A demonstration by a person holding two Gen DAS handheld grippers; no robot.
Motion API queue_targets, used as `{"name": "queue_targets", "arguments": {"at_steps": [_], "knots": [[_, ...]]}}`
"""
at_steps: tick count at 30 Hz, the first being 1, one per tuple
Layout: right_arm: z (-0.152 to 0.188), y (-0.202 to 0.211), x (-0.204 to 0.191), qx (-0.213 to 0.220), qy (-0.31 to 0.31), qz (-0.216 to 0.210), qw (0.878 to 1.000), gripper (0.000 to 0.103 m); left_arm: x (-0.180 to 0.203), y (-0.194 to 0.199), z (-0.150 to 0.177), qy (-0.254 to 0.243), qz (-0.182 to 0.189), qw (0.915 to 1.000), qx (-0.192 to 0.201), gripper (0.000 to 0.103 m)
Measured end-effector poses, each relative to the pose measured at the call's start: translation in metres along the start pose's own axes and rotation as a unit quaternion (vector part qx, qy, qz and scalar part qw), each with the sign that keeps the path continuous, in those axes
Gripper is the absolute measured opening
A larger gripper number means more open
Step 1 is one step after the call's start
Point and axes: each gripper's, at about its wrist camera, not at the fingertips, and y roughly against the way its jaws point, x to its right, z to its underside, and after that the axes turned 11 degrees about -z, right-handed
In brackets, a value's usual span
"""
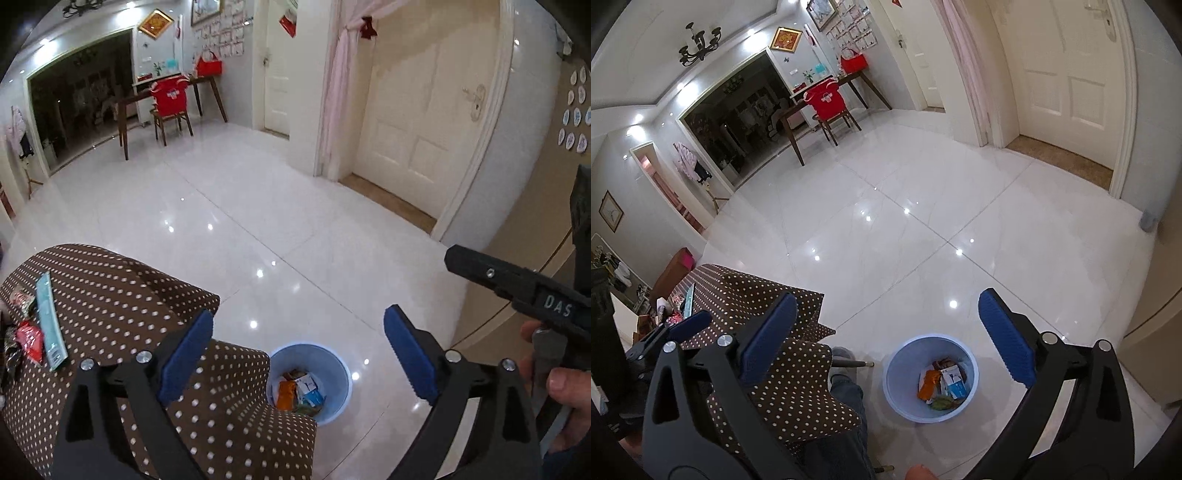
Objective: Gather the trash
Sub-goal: 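Carry the glove and orange packet to the blue bin and release both, then move both open grippers back over the table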
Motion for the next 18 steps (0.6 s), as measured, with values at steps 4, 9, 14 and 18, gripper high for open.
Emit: {"name": "queue_targets", "arguments": {"at_steps": [4,9,14,18], "knots": [[0.0,0.007,-0.014,0.007,0.012,0.003,1.0,0.097,-0.008,0.018,0.0,0.011,0.0,0.9998,0.016,0.092],[0.001,0.015,-0.034,0.015,0.029,0.003,0.999,0.097,-0.019,0.041,0.001,0.024,0.002,0.9991,0.036,0.092],[0.003,0.02,-0.056,0.018,0.047,-0.001,0.999,0.097,-0.034,0.067,0.006,0.03,-0.001,0.9978,0.06,0.092],[0.004,0.021,-0.076,0.018,0.062,-0.007,0.998,0.097,-0.046,0.086,0.008,0.038,-0.007,0.9961,0.08,0.092]]}}
